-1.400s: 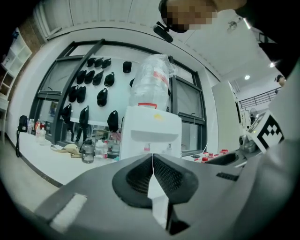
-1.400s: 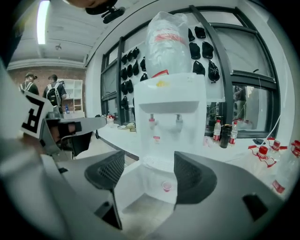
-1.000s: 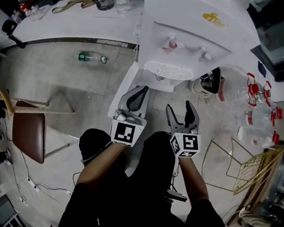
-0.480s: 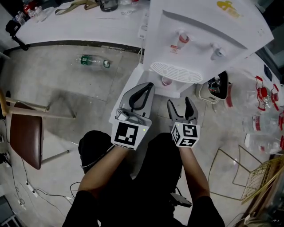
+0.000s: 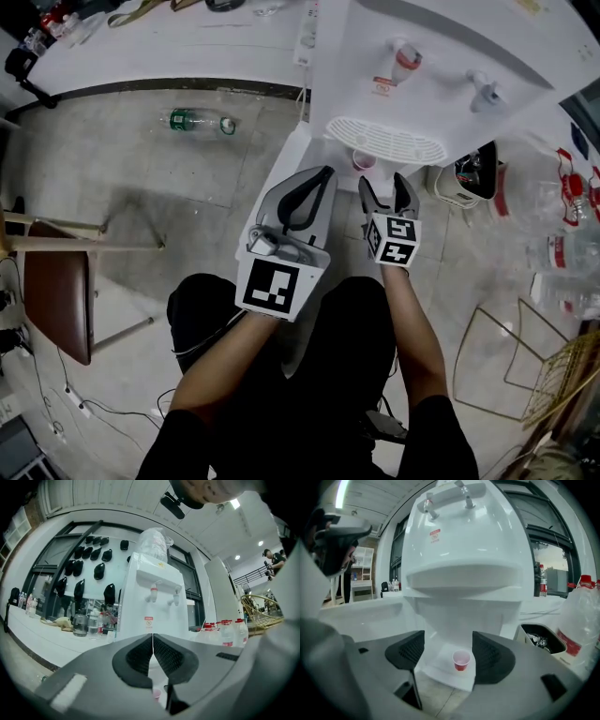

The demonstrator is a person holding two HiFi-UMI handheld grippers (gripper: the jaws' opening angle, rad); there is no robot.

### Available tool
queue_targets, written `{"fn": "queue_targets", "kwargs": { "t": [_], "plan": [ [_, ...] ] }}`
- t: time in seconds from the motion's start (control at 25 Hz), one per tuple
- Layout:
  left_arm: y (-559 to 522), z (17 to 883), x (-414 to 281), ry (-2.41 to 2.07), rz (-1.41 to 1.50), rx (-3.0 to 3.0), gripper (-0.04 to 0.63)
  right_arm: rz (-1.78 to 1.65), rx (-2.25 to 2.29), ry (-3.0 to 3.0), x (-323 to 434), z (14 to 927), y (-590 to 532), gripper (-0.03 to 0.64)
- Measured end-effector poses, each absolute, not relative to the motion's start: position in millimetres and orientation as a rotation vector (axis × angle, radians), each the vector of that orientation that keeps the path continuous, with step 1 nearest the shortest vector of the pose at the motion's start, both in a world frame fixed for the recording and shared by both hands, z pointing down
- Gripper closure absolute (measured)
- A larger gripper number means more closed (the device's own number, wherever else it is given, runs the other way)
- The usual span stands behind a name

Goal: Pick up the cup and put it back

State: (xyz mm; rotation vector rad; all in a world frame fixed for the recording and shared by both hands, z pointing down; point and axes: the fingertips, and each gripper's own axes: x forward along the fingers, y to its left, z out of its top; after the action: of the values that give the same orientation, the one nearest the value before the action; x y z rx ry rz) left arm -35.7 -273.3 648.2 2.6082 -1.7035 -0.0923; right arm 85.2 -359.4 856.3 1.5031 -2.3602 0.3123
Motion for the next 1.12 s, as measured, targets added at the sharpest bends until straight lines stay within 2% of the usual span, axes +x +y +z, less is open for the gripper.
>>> {"fn": "queue_targets", "kwargs": {
  "t": [0.44, 0.88, 1.12],
  "plan": [
    [-289, 649, -41, -1.690, -0.141, 2.604, 0.588, 0.484, 1.490, -2.185, 85, 969, -425, 0.308],
    [-291, 658, -45, -1.672, -0.128, 2.571, 0.588, 0.602, 1.468, -2.045, 85, 1039, -464, 0.270],
    [-292, 662, -51, -1.683, -0.115, 2.547, 0.588, 0.629, 1.454, -2.021, 86, 1056, -468, 0.270]
  ]
}}
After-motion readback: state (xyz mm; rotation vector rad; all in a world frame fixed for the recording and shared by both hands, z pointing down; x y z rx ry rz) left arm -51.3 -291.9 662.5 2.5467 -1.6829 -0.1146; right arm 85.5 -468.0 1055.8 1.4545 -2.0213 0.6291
